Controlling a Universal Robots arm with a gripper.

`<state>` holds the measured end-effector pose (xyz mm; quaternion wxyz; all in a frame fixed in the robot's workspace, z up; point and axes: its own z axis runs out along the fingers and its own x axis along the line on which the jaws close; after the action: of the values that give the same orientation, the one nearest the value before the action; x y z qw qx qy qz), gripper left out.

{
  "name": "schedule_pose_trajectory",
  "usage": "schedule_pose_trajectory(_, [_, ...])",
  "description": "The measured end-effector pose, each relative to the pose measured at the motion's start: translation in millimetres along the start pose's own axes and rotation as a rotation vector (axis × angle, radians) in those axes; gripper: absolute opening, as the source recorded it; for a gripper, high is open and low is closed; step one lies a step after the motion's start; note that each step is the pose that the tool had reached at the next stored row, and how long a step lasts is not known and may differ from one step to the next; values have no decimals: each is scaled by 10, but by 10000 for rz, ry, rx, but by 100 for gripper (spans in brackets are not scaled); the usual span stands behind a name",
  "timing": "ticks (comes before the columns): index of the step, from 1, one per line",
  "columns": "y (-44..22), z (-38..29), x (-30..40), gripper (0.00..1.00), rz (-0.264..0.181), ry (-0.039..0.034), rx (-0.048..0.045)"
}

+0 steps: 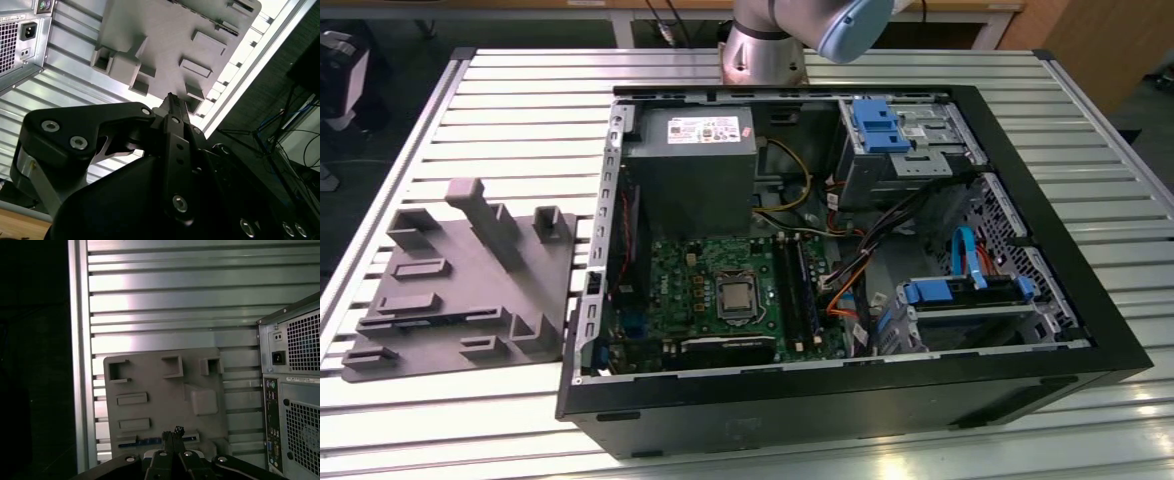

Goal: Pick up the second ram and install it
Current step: 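Reach for the second ram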

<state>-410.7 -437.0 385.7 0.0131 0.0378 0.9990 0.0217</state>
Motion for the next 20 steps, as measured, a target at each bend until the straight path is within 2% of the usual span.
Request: schedule_pose_trajectory(20, [-21, 4, 42, 11, 1, 1, 0])
